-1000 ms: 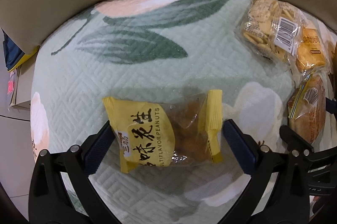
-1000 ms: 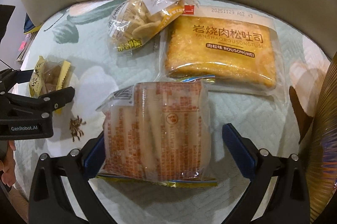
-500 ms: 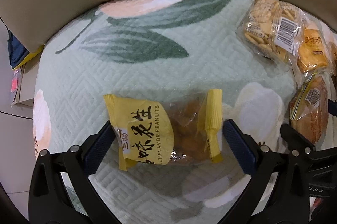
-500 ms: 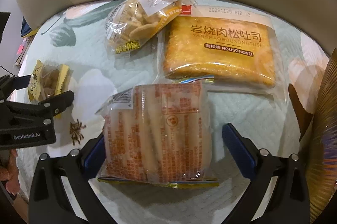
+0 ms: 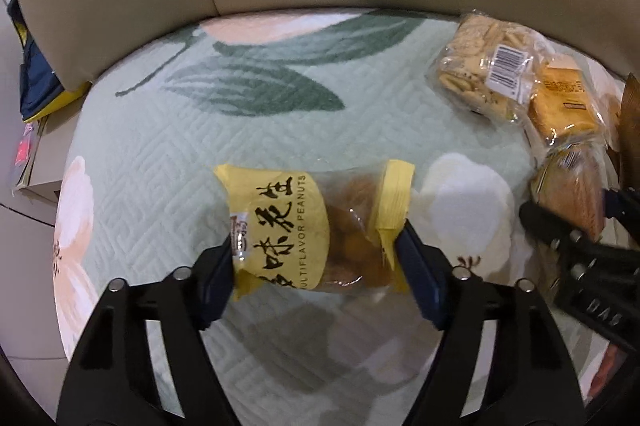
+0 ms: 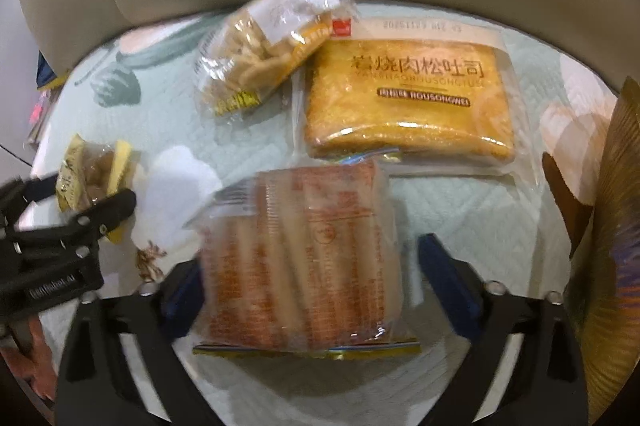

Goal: Organize snacks
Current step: 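Carry the peanut bag and striped bread loaf into the gold bowl, release both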

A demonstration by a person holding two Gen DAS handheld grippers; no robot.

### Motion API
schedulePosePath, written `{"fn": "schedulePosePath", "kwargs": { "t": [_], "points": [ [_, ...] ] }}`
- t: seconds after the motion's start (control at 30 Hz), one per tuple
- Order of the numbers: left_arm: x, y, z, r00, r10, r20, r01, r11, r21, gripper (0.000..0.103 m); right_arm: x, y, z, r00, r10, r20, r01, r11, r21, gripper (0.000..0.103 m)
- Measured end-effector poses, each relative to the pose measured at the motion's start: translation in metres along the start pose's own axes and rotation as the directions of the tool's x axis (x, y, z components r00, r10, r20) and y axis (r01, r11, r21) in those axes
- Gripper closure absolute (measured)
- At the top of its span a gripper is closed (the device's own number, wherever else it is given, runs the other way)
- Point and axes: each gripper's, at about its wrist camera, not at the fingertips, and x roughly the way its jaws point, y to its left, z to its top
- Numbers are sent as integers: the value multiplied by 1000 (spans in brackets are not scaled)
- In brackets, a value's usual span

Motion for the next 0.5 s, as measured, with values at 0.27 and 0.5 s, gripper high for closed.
{"fn": "schedulePosePath", "kwargs": {
  "t": [0.27,0.5],
  "points": [
    [-34,22,-17,998,-41,37,46,988,-145,32,-64,8,13,970,215,115,-220,975,36,42],
    [-100,13,-26,990,-44,137,69,981,-183,31,-117,-5,30,966,198,167,-199,980,-11,42]
  ]
}}
